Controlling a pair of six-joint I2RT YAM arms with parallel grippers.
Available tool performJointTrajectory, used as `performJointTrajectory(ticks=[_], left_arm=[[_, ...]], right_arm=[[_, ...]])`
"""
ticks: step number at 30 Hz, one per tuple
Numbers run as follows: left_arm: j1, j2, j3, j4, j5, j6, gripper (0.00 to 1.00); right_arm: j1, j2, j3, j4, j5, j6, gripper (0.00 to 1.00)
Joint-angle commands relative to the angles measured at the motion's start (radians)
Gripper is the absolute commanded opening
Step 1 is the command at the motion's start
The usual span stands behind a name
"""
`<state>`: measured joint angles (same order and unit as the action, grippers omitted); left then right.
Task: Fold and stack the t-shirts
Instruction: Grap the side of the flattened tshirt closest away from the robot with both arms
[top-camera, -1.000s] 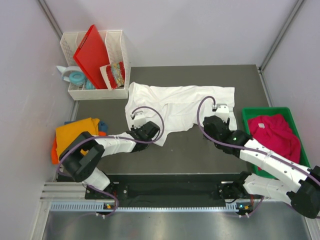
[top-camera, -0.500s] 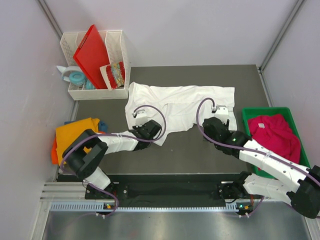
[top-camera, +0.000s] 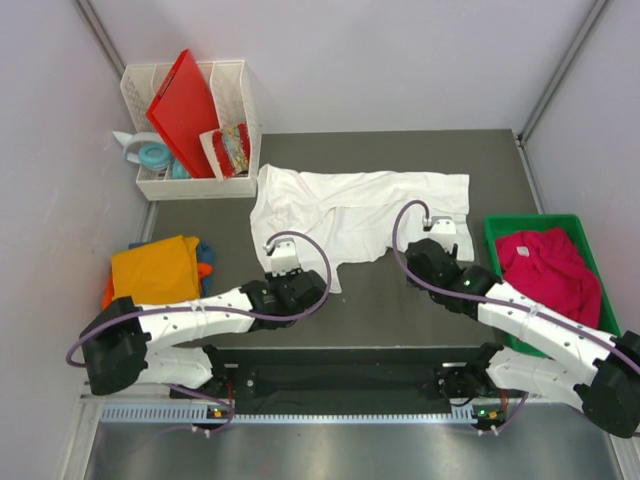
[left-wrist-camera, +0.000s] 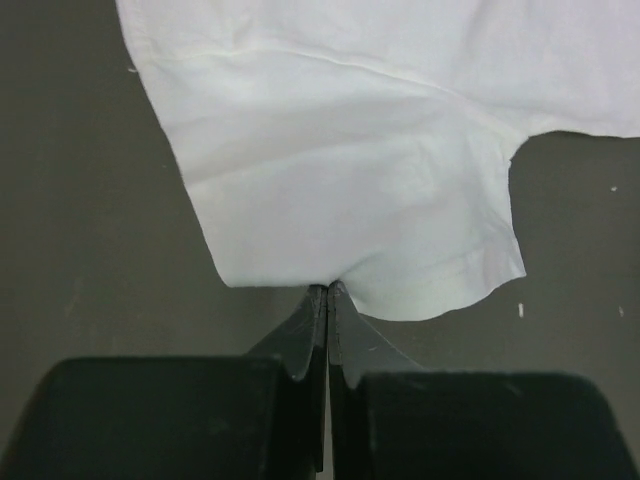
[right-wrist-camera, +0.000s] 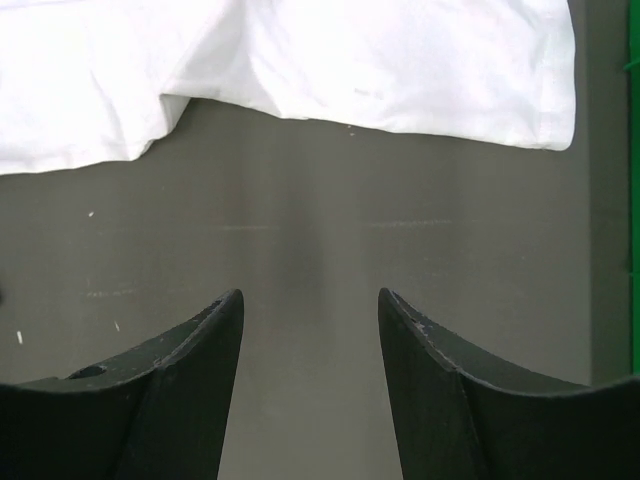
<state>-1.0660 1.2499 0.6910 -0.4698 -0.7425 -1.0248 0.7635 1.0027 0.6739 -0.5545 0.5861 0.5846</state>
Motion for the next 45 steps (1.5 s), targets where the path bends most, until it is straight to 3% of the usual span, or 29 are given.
performJointTrajectory(ticks=[1,5,14,21,24,25,30,36,45], left_arm=[[-0.005,-0.006,0.039,-0.06,-0.132,-0.006,0.0],[0.026,0.061,0.087,0.014,-0.156,0.107,0.0],[0.194,0.236,0.197,0.239,-0.049,0.314,0.0],[0.296,0.426,0.32,0.243,-0.018,0.393,0.0],[0.31,0.468,0.401,0.166,-0.069,0.373,0.16],[0.31,0.465,0.406,0.165,-0.069,0.37,0.3],[0.308,0.367,0.332,0.25,-0.025,0.387,0.56],[0.337,0.385,0.311,0.264,0.015,0.394,0.59],[0.428,0.433,0.254,0.37,0.138,0.367,0.5]], right_arm=[[-0.004,-0.016,0.006,0.05,-0.012,0.023,0.56],[-0.003,-0.016,0.01,0.042,-0.014,0.029,0.56],[0.002,-0.035,0.009,0.015,-0.006,0.044,0.56],[0.0,-0.024,0.01,0.008,-0.006,0.044,0.56],[0.003,-0.012,0.015,0.007,-0.011,0.043,0.56],[0.003,-0.01,0.013,0.011,-0.011,0.041,0.56],[0.005,0.005,0.015,0.028,-0.011,0.031,0.56],[0.003,0.028,0.015,0.047,-0.02,0.023,0.56],[0.003,0.03,0.021,0.022,-0.009,0.001,0.56]])
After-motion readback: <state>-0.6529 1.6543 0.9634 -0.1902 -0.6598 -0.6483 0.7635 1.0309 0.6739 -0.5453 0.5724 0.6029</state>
